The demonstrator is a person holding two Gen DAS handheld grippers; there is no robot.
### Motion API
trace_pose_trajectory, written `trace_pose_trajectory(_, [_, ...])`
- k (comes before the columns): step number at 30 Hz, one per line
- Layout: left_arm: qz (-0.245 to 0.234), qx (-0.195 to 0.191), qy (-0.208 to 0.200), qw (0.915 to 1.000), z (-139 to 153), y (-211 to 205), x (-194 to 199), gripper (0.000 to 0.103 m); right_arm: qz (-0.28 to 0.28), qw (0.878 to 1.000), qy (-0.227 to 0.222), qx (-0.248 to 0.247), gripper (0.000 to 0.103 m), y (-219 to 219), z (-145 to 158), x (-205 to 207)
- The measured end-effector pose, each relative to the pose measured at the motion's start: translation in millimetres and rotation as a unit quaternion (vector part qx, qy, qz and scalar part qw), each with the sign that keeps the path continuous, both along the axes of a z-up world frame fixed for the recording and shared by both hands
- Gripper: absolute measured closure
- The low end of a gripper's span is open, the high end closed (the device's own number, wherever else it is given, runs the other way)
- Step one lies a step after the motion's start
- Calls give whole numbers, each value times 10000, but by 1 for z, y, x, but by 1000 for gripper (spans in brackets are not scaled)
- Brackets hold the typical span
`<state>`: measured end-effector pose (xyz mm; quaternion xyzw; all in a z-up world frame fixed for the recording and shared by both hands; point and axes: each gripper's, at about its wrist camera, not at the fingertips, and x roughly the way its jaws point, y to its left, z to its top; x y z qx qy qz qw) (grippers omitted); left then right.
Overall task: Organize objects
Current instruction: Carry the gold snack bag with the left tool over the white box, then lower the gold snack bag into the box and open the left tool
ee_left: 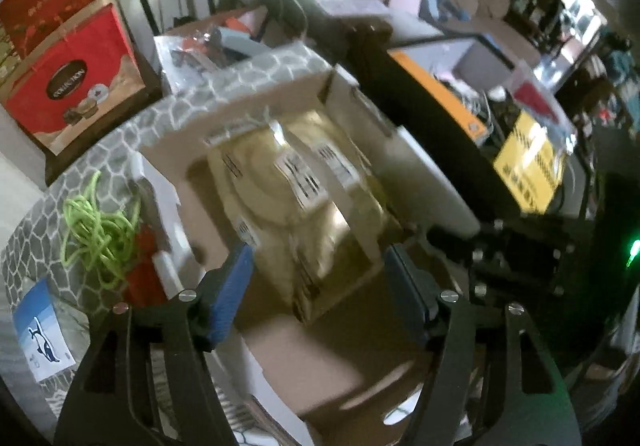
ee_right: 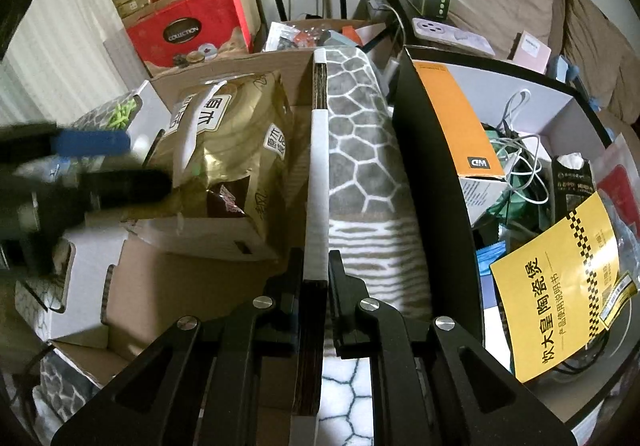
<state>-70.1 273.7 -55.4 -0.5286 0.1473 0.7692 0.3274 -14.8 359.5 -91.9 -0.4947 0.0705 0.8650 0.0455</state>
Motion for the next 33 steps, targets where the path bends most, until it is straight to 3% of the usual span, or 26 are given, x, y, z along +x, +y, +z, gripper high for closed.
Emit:
trace_pose_trajectory(5, [-212, -162, 25, 9996, -11, 6, 10, 38, -2, 10000, 1, 13, 93, 0, 0, 0])
trace_pose_trajectory(12, [-116, -363, 123, 9992, -22, 12, 2, 38, -3, 10000, 9, -1, 92, 1, 0, 0])
trace_pose_trajectory(23, [-554, -592, 185, 9965, -27, 36, -10, 35, 6, 10000, 0, 17, 93, 1, -1, 0])
trace_pose_trajectory(27, [-436, -216, -156, 9987, -20, 24, -16, 26, 8, 10000, -1, -9, 92, 0, -1, 0])
trace_pose_trajectory(28, [-310, -70, -223, 9992, -16, 17, -20, 21, 17, 10000, -2, -10, 92, 0, -1, 1])
trace_pose_trajectory(33, [465, 514, -649, 9955, -7, -11, -54, 16, 56, 10000, -18, 25, 92, -2, -2, 2])
